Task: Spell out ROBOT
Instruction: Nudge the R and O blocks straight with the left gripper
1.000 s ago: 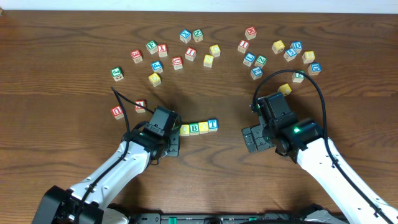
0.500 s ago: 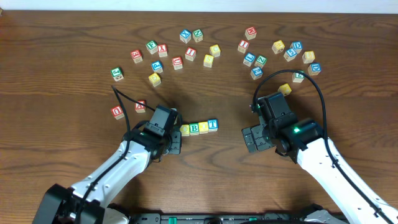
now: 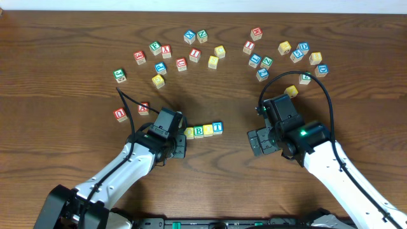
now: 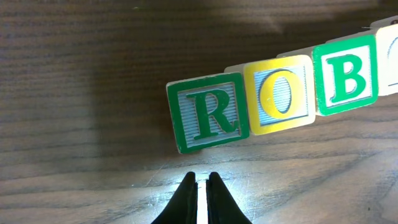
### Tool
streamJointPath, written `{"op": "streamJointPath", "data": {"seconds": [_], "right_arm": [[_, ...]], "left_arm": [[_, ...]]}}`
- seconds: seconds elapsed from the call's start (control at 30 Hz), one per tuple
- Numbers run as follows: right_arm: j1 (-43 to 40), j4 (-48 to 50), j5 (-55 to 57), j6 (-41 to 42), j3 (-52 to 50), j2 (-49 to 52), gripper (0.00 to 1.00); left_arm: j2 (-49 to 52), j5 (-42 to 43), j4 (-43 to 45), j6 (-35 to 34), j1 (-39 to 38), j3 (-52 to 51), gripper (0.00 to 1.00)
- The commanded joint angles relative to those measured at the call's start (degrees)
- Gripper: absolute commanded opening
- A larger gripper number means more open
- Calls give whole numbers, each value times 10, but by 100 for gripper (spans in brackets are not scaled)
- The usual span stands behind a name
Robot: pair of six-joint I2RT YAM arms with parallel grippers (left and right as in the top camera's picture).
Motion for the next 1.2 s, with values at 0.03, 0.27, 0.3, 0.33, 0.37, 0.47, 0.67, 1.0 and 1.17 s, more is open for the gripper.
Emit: {"op": "streamJointPath", "data": {"seconds": [0.03,0.27,0.3,0.33,0.37,0.47,0.67,1.0,1.17], "right_arm": [[0,1,6,7,-4,3,99],[0,1,6,7,-4,3,99],[0,1,6,7,-4,3,99],[0,1,6,7,-4,3,99],[0,1,6,7,-4,3,99],[0,1,6,7,-4,3,99],[0,1,6,7,-4,3,99],[0,1,6,7,-4,3,99],[0,1,6,7,-4,3,99]], "left_arm": [[5,3,1,10,-1,-3,7],[5,3,1,10,-1,-3,7],[5,3,1,10,-1,-3,7],[5,3,1,10,-1,-3,7],[5,3,1,10,-1,-3,8],[3,3,0,10,-1,-3,8],[-34,-8,-26,10,-1,-3,7],[-167,-61,-50,10,-1,-3,8],[-199,-119,-50,10,-1,-3,7]]}}
